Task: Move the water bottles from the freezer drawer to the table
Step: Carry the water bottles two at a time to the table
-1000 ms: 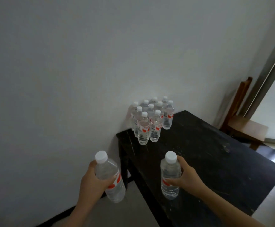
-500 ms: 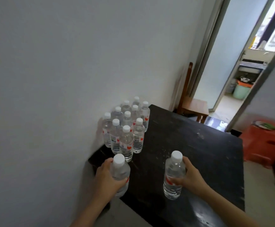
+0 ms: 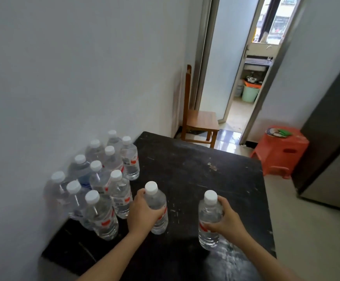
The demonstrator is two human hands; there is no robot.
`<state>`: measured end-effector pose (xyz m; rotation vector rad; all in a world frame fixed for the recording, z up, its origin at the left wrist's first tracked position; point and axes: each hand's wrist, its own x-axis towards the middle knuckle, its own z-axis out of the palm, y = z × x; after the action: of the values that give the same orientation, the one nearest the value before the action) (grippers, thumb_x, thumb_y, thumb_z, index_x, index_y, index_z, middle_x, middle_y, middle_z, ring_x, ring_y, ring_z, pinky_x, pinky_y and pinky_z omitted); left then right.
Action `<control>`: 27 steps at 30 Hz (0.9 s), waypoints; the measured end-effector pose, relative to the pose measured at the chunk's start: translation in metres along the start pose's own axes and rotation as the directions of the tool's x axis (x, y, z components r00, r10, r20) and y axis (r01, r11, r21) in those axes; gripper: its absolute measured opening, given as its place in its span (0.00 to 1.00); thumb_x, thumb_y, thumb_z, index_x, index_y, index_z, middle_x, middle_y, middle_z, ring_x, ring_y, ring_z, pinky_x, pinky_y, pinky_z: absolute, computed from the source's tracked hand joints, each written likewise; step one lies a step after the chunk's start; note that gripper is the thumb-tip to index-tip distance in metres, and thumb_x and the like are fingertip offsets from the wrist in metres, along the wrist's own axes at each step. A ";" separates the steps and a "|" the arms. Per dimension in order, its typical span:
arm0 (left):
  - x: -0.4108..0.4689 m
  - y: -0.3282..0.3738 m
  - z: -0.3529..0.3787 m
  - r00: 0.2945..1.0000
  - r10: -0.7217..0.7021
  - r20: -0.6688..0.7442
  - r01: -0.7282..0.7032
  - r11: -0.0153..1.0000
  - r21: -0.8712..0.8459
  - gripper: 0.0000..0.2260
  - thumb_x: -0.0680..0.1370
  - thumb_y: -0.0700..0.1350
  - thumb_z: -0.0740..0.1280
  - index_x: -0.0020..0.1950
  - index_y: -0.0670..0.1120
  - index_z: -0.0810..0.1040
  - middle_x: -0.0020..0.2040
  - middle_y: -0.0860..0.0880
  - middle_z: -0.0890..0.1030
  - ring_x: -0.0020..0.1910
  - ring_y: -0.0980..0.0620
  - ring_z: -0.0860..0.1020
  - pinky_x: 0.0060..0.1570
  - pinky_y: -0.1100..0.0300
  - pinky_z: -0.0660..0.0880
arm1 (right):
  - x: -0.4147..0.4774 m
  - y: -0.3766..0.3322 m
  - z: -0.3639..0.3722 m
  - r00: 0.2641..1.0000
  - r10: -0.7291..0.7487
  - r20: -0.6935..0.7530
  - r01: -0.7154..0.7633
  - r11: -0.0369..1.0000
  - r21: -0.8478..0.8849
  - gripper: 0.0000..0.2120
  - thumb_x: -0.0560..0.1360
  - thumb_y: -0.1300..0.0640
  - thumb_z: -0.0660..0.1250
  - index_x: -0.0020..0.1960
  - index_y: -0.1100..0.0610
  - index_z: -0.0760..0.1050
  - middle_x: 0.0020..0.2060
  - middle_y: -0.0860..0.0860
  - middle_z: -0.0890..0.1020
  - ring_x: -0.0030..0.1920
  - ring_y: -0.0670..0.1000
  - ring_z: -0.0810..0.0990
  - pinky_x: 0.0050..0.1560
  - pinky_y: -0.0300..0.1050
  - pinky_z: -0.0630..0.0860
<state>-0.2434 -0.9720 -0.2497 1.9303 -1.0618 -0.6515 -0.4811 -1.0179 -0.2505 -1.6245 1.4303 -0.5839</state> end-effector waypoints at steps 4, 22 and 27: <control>0.043 0.019 0.010 0.994 0.007 -0.111 -0.004 1.000 0.025 0.28 0.65 0.49 0.76 0.61 0.47 0.69 0.54 0.50 0.75 0.55 0.47 0.75 0.50 0.55 0.71 | 0.058 -0.008 0.000 0.999 -0.022 0.024 0.021 1.000 0.015 0.37 0.60 0.58 0.79 0.59 0.41 0.61 0.49 0.46 0.78 0.49 0.46 0.78 0.45 0.36 0.72; 0.156 0.016 0.019 0.921 -0.217 -0.324 0.260 0.961 0.098 0.21 0.67 0.43 0.73 0.55 0.45 0.67 0.53 0.44 0.77 0.52 0.43 0.76 0.49 0.52 0.73 | 0.239 -0.087 0.083 0.939 -0.119 0.324 0.124 0.992 0.007 0.37 0.64 0.58 0.77 0.66 0.48 0.61 0.59 0.53 0.74 0.60 0.54 0.73 0.59 0.51 0.75; 0.166 0.012 0.018 0.887 -0.284 -0.363 0.335 0.939 0.084 0.20 0.67 0.41 0.73 0.55 0.41 0.70 0.53 0.41 0.77 0.53 0.40 0.76 0.50 0.49 0.73 | 0.265 -0.109 0.106 0.883 -0.142 0.447 0.159 0.987 -0.001 0.39 0.64 0.60 0.76 0.68 0.47 0.59 0.62 0.52 0.72 0.63 0.54 0.71 0.61 0.52 0.73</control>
<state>-0.1769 -1.1259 -0.2576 2.2659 -0.5962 -0.3863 -0.2755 -1.2434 -0.2647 -1.7705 0.9855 -0.2418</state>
